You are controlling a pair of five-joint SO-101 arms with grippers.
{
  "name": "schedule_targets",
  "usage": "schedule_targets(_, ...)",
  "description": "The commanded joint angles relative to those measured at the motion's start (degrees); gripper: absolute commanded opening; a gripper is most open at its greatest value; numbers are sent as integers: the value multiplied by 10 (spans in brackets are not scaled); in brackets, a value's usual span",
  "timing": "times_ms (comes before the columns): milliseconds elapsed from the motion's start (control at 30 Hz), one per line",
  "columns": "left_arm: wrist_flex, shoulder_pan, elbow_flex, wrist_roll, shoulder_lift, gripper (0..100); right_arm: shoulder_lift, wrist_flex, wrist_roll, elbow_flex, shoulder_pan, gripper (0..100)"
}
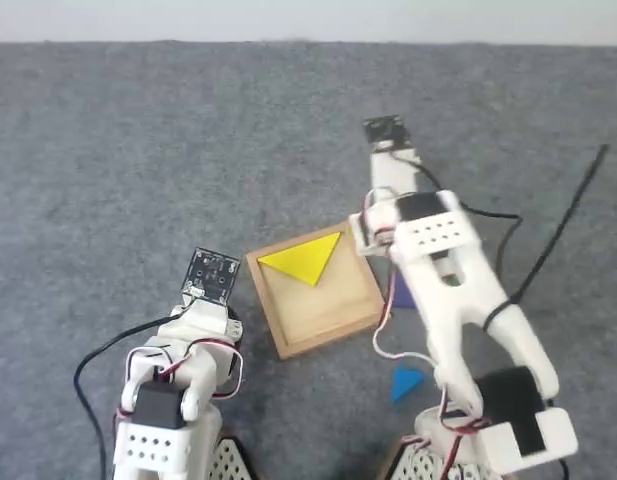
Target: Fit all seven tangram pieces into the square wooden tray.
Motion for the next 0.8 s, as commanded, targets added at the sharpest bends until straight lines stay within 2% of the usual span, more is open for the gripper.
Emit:
schedule_targets(0, 3, -3, -6, -1, -11, 19, -9, 23, 55, -70, 17, 277)
schedule_targets(367, 3, -3, -6, -1, -11, 19, 255, 90, 83, -298, 20, 284)
schedule_targets(567, 3, -3, -6, -1, -11, 19, 299, 119, 85, -347, 19, 403)
schedule_targets(767, 3, -3, -6, -1, -11, 19, 325, 108, 94, -349, 46, 383)
